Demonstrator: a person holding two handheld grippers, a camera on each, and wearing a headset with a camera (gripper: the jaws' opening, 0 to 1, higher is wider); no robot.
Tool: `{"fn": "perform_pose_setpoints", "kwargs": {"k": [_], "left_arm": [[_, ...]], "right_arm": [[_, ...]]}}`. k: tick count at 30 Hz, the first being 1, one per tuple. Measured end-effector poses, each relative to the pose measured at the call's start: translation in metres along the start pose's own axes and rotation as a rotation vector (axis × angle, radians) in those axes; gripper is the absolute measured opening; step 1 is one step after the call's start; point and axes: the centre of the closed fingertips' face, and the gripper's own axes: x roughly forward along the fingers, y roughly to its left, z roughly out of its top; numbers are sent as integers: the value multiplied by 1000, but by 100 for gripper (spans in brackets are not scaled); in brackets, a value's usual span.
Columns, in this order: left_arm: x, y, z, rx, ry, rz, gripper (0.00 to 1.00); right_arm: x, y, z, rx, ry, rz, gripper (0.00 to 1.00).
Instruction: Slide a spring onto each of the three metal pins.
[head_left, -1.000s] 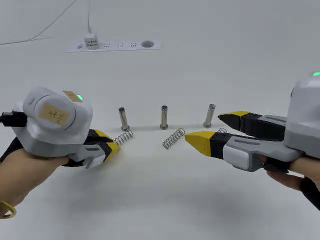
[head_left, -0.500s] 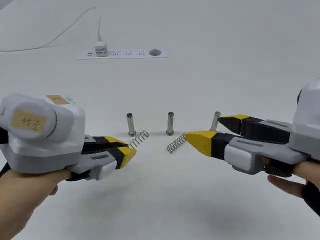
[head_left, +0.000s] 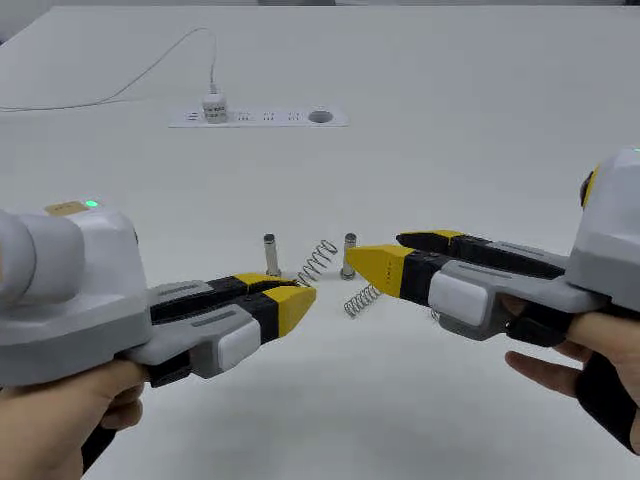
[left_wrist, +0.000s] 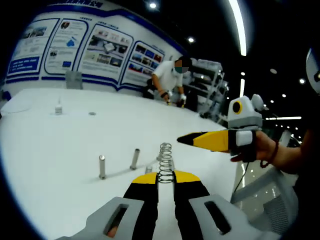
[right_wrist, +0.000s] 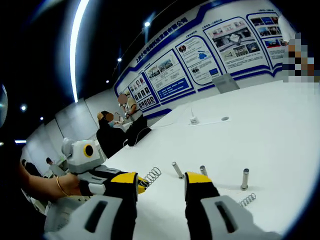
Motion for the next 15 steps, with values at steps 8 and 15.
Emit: {"fn": "perform_pose_setpoints", "kwargs": {"k": [8, 15], "left_arm": [[1, -12, 5, 21, -72, -47, 10], [1, -19, 6, 32, -92, -80, 10]], "right_arm": [[9, 10, -5, 112, -14, 48, 28], [13, 12, -7, 213, -33, 72, 19]]}}
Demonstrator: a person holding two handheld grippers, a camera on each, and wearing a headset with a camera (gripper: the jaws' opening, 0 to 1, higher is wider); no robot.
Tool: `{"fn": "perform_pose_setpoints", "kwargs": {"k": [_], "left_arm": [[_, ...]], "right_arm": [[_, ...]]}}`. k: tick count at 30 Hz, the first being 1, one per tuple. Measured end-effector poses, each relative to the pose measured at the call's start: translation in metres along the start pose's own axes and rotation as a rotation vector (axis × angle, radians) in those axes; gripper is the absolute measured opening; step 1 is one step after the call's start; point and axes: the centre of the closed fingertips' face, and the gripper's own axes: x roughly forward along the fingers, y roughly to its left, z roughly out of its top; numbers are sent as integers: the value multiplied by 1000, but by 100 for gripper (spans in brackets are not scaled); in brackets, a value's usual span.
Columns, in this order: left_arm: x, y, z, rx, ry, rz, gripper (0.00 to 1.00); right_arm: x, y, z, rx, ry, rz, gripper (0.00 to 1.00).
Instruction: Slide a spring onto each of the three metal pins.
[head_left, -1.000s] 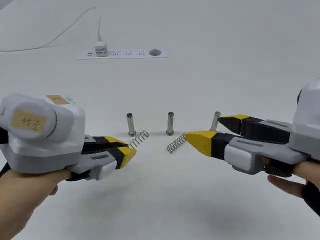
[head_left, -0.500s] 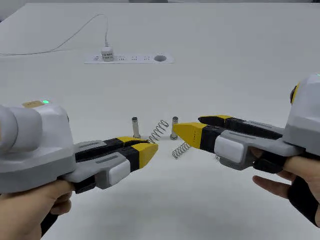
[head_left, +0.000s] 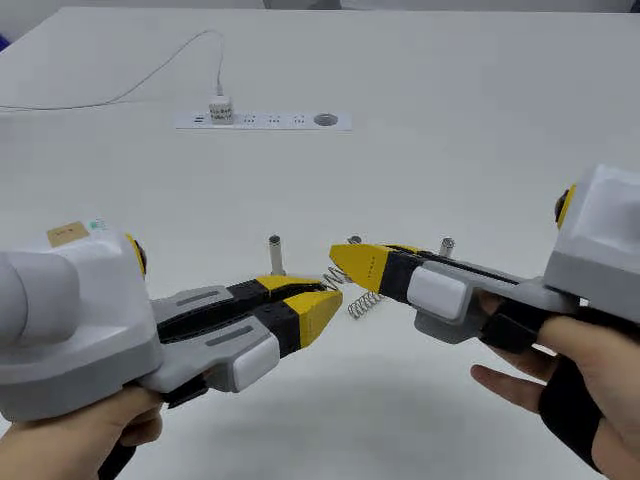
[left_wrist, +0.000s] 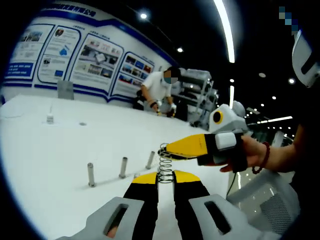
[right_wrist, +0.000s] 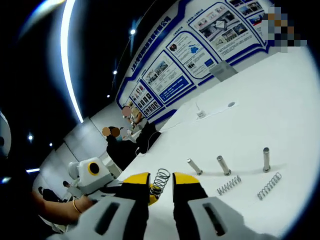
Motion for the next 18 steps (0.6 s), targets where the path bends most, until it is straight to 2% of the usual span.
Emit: {"fn": "perform_pose_setpoints", "kwargs": {"k": [2, 9, 15, 18], "left_arm": [[0, -1, -1, 2, -1, -5, 10], [-3, -4, 0, 4, -7, -19, 10], [-3, -3, 0, 22, -3, -7, 10], [-5, -3, 2, 75, 4, 19, 11]], "right_arm": [[0, 1, 0, 27, -8, 8, 15], [1, 3, -2, 96, -12, 35, 12], [2, 6, -2, 92, -12, 53, 12], [3, 11, -2, 62, -10, 61, 11]]}}
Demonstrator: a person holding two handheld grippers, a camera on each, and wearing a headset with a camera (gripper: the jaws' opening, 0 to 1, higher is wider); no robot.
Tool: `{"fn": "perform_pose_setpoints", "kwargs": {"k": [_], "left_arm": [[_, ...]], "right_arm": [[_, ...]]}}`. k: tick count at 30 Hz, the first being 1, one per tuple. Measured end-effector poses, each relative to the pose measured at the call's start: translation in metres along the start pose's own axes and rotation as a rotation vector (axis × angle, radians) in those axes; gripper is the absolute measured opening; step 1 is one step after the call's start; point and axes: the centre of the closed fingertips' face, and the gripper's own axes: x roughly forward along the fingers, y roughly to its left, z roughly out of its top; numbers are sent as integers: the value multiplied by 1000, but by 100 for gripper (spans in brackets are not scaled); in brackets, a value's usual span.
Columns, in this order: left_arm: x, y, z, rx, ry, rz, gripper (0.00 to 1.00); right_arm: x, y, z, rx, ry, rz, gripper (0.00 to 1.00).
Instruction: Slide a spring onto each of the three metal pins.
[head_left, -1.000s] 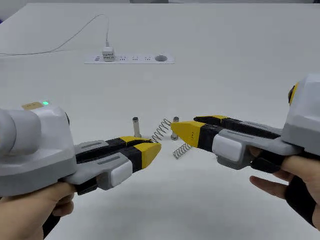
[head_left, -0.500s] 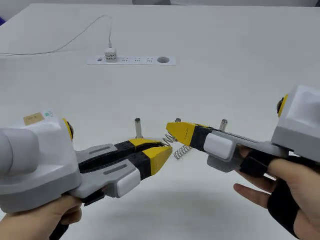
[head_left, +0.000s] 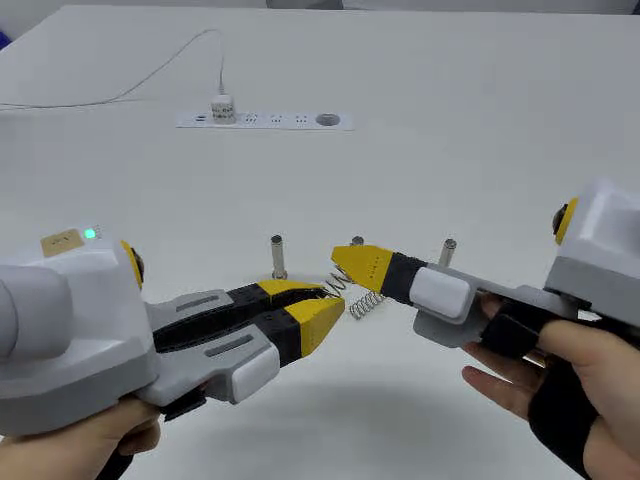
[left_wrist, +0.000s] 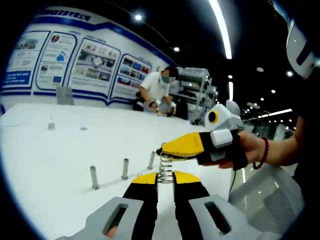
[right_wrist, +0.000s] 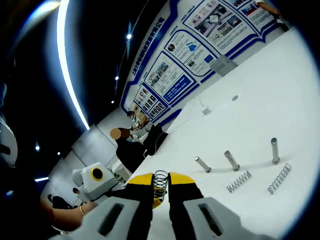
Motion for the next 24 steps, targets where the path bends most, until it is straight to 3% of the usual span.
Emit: {"fn": "perform_pose_setpoints", "kwargs": {"k": [4, 10, 16, 21, 24], "left_arm": [[-2, 1, -2, 25, 19, 14, 12], [-4, 6, -10, 128, 83, 57, 12], [-4, 11, -15, 148, 109, 76, 16], [-5, 16, -20, 166, 134, 102, 19], [-6, 20, -25, 172, 166, 119, 20]], "right_arm": [[3, 4, -2, -61, 21, 3, 11], [11, 5, -4, -196, 62, -19, 11], [18, 2, -2, -251, 89, -34, 11], [25, -1, 3, -340, 111, -48, 11], [31, -3, 6, -380, 115, -55, 11]]}}
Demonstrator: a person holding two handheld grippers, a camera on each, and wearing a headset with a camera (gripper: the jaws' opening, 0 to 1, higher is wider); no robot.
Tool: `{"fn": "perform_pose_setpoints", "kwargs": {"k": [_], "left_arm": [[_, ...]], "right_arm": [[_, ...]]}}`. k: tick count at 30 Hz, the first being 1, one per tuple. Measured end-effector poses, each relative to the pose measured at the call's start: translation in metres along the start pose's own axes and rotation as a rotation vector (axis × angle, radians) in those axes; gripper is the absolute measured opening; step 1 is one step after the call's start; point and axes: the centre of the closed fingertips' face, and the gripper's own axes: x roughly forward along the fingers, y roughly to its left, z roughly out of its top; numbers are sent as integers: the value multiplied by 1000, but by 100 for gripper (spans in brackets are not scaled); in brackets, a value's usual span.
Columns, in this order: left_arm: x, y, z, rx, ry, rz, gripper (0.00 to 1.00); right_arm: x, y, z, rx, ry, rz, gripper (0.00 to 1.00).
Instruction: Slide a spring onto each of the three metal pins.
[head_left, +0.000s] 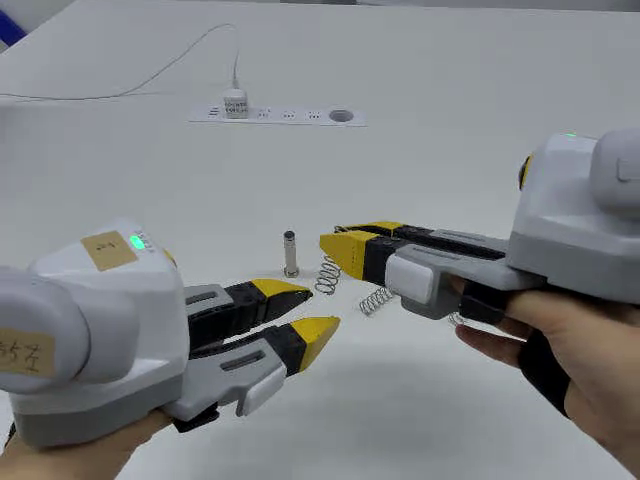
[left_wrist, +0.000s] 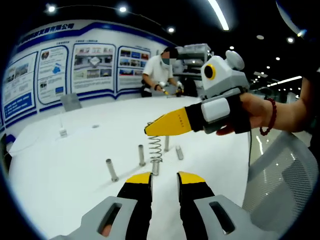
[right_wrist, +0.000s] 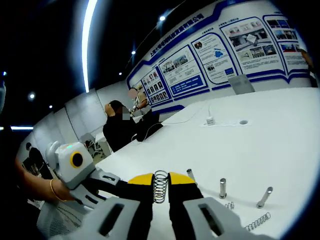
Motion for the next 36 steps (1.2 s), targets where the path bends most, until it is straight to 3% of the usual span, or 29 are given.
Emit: {"fn": "perform_pose_setpoints", "kwargs": {"k": [11, 22, 33, 36], "left_arm": [[0, 10, -10, -4, 37, 46, 29], [-1, 20, -13, -18, 45, 85, 37], [-3, 30, -15, -21, 56, 135, 47], [-3, 31, -13, -45, 38, 136, 50]], "right_arm": [[23, -13, 7, -137, 15, -19, 11], [45, -28, 13, -163, 12, -18, 12], [66, -48, 13, -184, -2, -53, 12], [71, -54, 11, -168, -3, -62, 12]]}}
